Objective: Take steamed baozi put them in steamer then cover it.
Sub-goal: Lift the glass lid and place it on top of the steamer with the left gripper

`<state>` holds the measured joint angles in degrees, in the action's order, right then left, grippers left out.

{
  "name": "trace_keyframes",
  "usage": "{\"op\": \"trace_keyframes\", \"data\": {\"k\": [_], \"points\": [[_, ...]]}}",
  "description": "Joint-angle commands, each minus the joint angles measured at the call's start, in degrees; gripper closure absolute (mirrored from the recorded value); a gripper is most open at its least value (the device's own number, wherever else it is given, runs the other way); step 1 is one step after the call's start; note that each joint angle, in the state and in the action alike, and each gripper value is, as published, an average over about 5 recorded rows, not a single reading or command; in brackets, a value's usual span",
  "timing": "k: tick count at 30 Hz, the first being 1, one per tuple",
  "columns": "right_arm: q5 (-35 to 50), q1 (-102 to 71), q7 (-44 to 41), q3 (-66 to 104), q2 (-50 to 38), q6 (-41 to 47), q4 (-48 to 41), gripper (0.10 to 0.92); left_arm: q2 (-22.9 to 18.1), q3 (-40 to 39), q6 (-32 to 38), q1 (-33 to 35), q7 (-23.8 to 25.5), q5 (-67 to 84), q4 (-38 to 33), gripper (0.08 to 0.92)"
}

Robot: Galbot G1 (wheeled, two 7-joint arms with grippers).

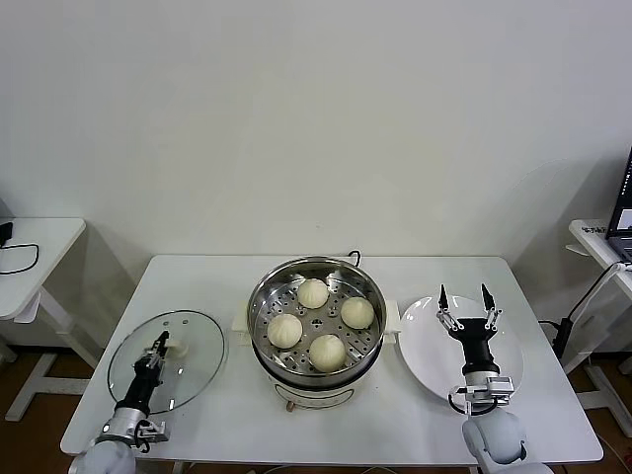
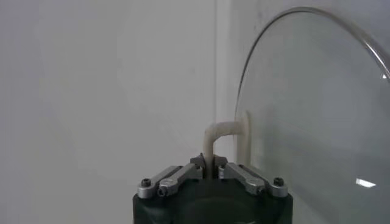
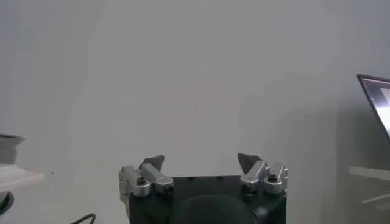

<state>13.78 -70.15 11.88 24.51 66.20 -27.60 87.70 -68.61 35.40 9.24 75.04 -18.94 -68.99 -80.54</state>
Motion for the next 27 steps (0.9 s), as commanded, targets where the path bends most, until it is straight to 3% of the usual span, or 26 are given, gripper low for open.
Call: {"op": "trace_keyframes", "data": {"k": [1, 7, 12, 20, 27], "points": [[0.1, 0.1, -0.1, 0.0, 0.0, 0.1, -0.5, 0.203, 2.2, 8.3, -3.3, 3.1, 3.0, 6.4, -18.1, 0.814], [-0.2, -0.7, -0.3, 0.4, -0.1, 1.1, -1.6, 0.203, 4.4, 10.8, -8.8, 3.5, 7.6, 10.7, -31.6, 0.814], [-0.3, -1.7, -0.4, 1.3, 0.2, 1.1, -1.9, 0.203, 5.0, 7.6, -13.3, 2.8, 11.5, 11.3, -41.5, 0.814], [-0.3, -2.9, -0.5, 3.0, 0.4, 1.0, -1.8, 0.203, 4.4, -11.8, -25.1, -0.2, 17.9, 9.5, -52.4, 0.814], [-0.4, -2.9, -0.8, 3.8, 1.2, 0.7, -2.9, 0.203, 1.3, -29.4, -31.6, -6.5, 23.8, 2.4, -50.9, 0.814]]}}
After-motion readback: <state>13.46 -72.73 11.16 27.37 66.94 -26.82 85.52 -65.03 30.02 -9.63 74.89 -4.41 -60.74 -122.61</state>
